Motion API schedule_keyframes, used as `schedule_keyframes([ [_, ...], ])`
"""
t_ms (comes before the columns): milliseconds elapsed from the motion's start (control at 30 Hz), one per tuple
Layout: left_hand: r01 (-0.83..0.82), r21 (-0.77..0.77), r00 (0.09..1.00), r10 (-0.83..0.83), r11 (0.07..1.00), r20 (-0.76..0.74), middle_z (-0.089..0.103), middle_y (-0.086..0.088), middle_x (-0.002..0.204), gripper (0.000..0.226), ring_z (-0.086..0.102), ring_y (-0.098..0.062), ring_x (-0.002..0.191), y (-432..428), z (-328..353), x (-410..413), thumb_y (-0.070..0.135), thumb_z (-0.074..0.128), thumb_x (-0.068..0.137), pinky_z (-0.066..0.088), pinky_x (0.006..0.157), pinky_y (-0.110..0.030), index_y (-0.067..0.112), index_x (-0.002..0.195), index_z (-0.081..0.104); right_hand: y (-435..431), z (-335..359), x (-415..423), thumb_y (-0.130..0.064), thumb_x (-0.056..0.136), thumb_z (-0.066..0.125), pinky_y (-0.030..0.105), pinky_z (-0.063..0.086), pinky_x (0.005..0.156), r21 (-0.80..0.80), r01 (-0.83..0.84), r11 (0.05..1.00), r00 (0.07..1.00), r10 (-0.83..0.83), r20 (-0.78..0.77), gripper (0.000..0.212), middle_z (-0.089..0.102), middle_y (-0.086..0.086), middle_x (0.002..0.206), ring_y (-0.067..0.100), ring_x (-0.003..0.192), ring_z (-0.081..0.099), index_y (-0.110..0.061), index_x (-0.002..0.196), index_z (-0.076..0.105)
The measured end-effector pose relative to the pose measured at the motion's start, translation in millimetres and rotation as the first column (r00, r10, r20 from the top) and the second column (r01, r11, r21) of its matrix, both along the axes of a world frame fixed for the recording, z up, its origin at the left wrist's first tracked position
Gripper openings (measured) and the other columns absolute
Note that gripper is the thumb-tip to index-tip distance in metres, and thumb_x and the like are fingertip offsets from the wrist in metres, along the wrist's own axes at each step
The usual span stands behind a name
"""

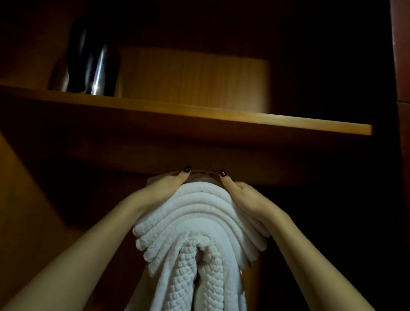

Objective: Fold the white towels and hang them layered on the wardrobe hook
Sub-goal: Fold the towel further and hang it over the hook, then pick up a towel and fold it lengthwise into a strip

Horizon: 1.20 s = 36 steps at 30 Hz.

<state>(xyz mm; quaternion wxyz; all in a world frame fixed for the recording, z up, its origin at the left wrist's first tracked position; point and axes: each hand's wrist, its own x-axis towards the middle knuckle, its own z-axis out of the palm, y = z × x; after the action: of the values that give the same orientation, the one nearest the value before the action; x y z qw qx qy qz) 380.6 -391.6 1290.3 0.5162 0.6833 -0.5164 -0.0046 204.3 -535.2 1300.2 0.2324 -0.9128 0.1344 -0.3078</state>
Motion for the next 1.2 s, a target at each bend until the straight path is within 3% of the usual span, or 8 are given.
schedule_keyframes([
  [33, -0.019, 0.006, 1.000, 0.019, 1.000, -0.006, 0.068, 0.018, 0.087, 0.053, 0.065, 0.004, 0.084, -0.3, 0.2, -2.4, 0.076, 0.028, 0.089, 0.049, 0.076, -0.023, 0.050, 0.076, 0.073, 2.5, -0.9, -0.6, -0.066, 0.098, 0.020, 0.040, 0.036, 0.113, 0.012, 0.010, 1.000, 1.000, -0.010, -0.001, 0.073, 0.058, 0.007, 0.139, 0.021, 0.130, 0.051, -0.017, 0.129, 0.064],
  [200, 0.076, 0.132, 0.996, -0.069, 0.988, -0.062, 0.068, 0.000, 0.120, 0.061, 0.062, -0.023, 0.114, 11.4, 2.4, -12.2, 0.076, 0.031, 0.089, 0.046, 0.103, -0.046, 0.036, 0.116, 0.068, 22.1, 1.7, -6.9, -0.063, 0.099, 0.023, 0.037, 0.039, 0.106, -0.048, 0.096, 0.994, 0.995, -0.095, 0.024, 0.071, 0.054, 0.011, 0.141, 0.026, 0.127, 0.051, -0.012, 0.135, 0.056],
  [300, -0.022, 0.045, 0.979, 0.013, 0.999, 0.202, 0.063, 0.001, 0.130, 0.037, 0.058, -0.016, 0.120, 28.3, 3.2, -21.6, 0.054, 0.039, 0.100, 0.042, 0.107, -0.037, 0.036, 0.121, 0.064, 34.1, -2.1, -12.9, -0.047, 0.103, 0.039, 0.035, 0.044, 0.094, -0.200, 0.126, 0.972, 0.985, -0.097, 0.145, 0.049, 0.062, 0.012, 0.128, 0.025, 0.114, 0.058, -0.009, 0.127, 0.060],
  [400, -0.250, -0.071, 0.781, 0.244, 0.966, 0.575, 0.051, -0.001, 0.143, 0.039, 0.042, -0.019, 0.136, 57.7, -13.8, -23.9, 0.037, 0.043, 0.103, 0.029, 0.114, -0.034, 0.022, 0.137, 0.054, 51.4, -17.3, -14.9, -0.029, 0.100, 0.053, 0.039, 0.037, 0.103, -0.399, 0.139, 0.906, 0.973, -0.050, 0.226, 0.040, 0.058, 0.015, 0.134, 0.029, 0.127, 0.050, -0.004, 0.131, 0.058],
  [600, -0.520, -0.101, 0.590, 0.442, 0.848, 0.676, 0.039, 0.001, 0.153, 0.047, 0.026, -0.020, 0.145, 152.3, -103.0, -18.2, 0.042, 0.049, 0.098, 0.022, 0.117, -0.047, 0.026, 0.142, 0.048, 126.4, -92.2, -1.7, -0.026, 0.097, 0.056, 0.045, 0.022, 0.117, -0.544, 0.054, 0.837, 0.942, 0.137, 0.305, 0.043, 0.047, 0.012, 0.146, 0.030, 0.145, 0.028, -0.010, 0.137, 0.054],
  [767, -0.683, -0.027, 0.559, 0.546, 0.730, 0.624, 0.034, 0.002, 0.155, 0.051, 0.024, -0.020, 0.146, 237.6, -220.2, -34.1, 0.045, 0.046, 0.098, 0.020, 0.118, -0.051, 0.027, 0.145, 0.041, 198.3, -202.2, 27.9, -0.032, 0.098, 0.053, 0.045, 0.023, 0.117, -0.521, -0.218, 0.825, 0.950, 0.301, 0.079, 0.048, 0.044, 0.014, 0.147, 0.029, 0.144, 0.030, -0.009, 0.140, 0.050],
  [867, -0.760, 0.034, 0.588, 0.663, 0.650, 0.462, 0.037, -0.002, 0.153, 0.049, 0.027, -0.021, 0.143, 286.4, -308.5, -46.0, 0.039, 0.048, 0.099, 0.023, 0.117, -0.046, 0.022, 0.145, 0.042, 237.9, -290.8, 42.7, -0.034, 0.100, 0.050, 0.042, 0.025, 0.119, -0.392, -0.400, 0.828, 0.916, 0.377, -0.139, 0.050, 0.038, 0.014, 0.152, 0.028, 0.144, 0.030, -0.009, 0.144, 0.045],
  [1200, -0.764, 0.506, 0.577, 0.776, 0.400, 0.257, 0.050, -0.019, 0.140, 0.043, 0.041, -0.037, 0.135, 429.9, -659.1, -110.8, 0.020, 0.064, 0.093, 0.031, 0.109, -0.045, 0.005, 0.132, 0.057, 329.6, -640.8, 54.3, -0.030, 0.102, 0.048, 0.036, 0.026, 0.115, 0.039, -0.641, 0.767, 0.555, 0.497, -0.667, 0.051, 0.035, 0.013, 0.153, 0.028, 0.140, 0.032, -0.013, 0.149, 0.037],
])
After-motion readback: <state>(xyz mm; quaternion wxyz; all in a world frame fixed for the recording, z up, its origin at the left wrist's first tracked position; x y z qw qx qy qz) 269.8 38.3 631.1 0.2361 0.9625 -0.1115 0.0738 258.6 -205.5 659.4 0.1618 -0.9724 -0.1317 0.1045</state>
